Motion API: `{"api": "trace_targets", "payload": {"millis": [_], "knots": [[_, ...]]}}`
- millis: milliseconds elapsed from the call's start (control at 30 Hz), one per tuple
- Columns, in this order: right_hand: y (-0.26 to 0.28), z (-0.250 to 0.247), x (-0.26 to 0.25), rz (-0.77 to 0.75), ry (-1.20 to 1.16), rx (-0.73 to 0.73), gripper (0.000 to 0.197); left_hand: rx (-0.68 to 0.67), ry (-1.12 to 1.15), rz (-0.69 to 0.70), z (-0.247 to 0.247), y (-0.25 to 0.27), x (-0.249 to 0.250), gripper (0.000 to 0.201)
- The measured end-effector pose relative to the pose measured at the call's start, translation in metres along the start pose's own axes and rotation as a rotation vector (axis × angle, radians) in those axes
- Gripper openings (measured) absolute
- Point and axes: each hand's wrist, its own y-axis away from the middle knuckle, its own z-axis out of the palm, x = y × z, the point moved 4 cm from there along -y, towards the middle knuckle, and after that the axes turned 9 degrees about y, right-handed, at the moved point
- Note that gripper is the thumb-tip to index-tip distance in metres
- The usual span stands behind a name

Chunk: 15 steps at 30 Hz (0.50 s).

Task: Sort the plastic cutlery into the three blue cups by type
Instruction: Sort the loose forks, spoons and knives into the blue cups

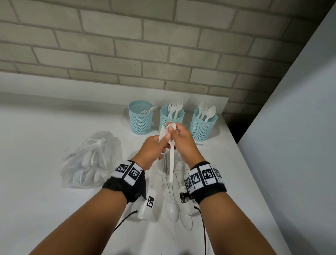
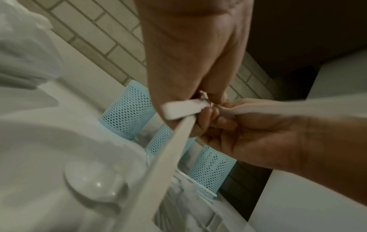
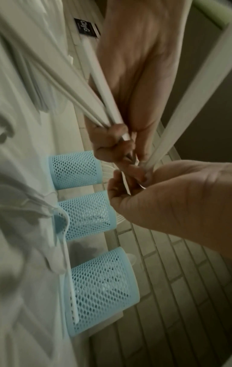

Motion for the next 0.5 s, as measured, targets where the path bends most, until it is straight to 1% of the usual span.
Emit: {"api": "trace_targets", "payload": {"millis": [33,100,167,233,300,367,433,500], "knots": [[-0.002,-0.002,0.001,0.012,-0.018,0.050,0.013,-0.040,0.025,-0.016,0.004,0.000,-0.001,0.027],[-0.005,-0.008,0.002,0.028,-0.066,0.167,0.017,-0.104,0.048,-0.048,0.011,0.001,-0.002,0.029],[-0.011,-0.015,0.001,0.046,-0.109,0.268,0.021,-0.123,0.045,-0.081,0.015,-0.001,-0.002,0.030],[-0.016,-0.020,-0.001,0.085,-0.195,0.293,0.021,-0.133,0.056,-0.116,0.018,-0.002,-0.001,0.031],[-0.024,-0.026,-0.006,0.084,-0.273,0.293,0.017,-0.138,0.080,-0.126,0.021,-0.004,0.001,0.035],[-0.034,-0.040,-0.011,0.069,-0.303,0.361,0.016,-0.125,0.114,-0.129,0.022,-0.006,0.003,0.036],[-0.050,-0.065,-0.018,0.069,-0.368,0.499,0.016,-0.104,0.133,-0.139,0.021,-0.012,0.006,0.035],[-0.059,-0.095,-0.022,0.054,-0.344,0.669,0.018,-0.088,0.135,-0.151,0.019,-0.012,0.006,0.034]]}}
